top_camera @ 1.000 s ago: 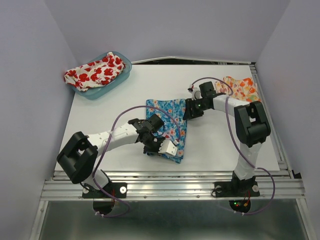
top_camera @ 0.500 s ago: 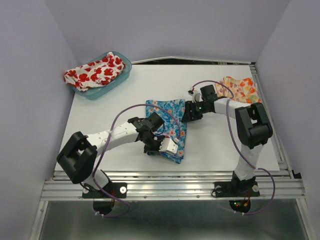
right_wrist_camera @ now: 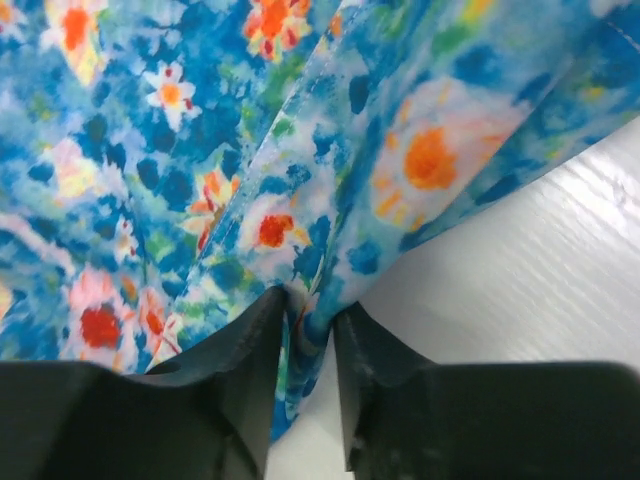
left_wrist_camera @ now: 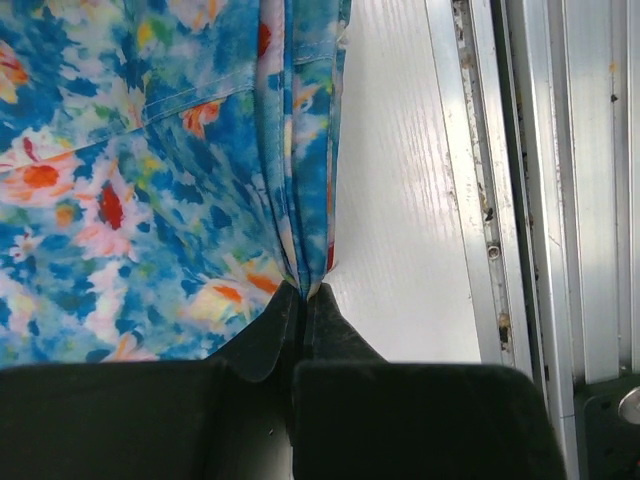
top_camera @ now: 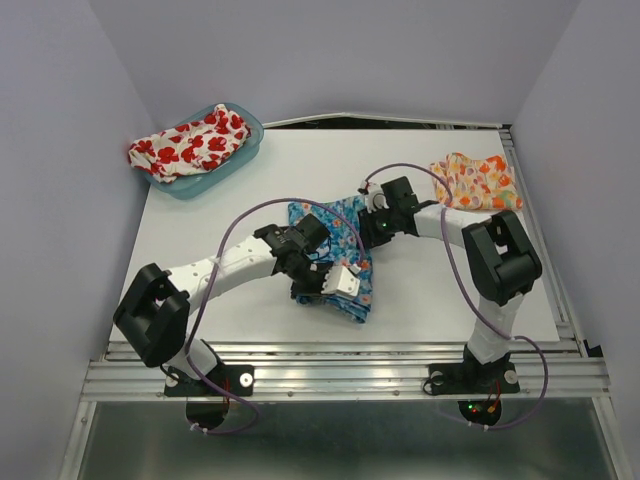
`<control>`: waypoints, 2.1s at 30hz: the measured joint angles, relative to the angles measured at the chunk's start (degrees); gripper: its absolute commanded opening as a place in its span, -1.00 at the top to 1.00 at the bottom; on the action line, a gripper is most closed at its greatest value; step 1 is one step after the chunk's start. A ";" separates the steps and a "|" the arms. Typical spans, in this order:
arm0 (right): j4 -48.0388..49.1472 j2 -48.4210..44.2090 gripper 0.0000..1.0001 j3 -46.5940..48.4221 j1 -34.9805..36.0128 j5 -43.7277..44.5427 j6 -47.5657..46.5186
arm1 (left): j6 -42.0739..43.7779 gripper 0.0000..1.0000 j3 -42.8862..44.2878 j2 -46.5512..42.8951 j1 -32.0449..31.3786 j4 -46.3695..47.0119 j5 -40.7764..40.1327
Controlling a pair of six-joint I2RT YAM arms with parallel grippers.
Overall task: Fold and stack the skirts
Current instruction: Fold the skirt
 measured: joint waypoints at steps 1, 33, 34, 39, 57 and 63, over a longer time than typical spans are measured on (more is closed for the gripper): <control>-0.09 0.50 0.55 0.79 1.20 1.73 -0.37 | -0.17 1.00 0.79 0.00 0.20 -0.57 0.22; -19.10 0.37 0.14 9.03 -0.96 -0.81 -4.76 | -1.25 1.00 2.91 -0.24 2.14 -4.26 2.40; -19.08 0.13 0.19 9.03 -0.96 -2.56 -3.69 | -1.25 1.00 2.75 -0.24 2.14 -4.31 2.34; -16.92 -1.55 0.29 8.90 -0.90 -10.58 1.79 | -1.18 1.00 2.49 -0.26 2.14 -4.24 2.08; -5.57 5.33 0.34 7.52 -0.11 -15.34 9.11 | -1.20 1.00 2.16 -0.72 2.43 -4.31 1.84; -3.76 6.51 0.42 5.38 0.07 -16.20 8.24 | -1.75 1.00 4.15 -1.05 3.37 -6.82 2.67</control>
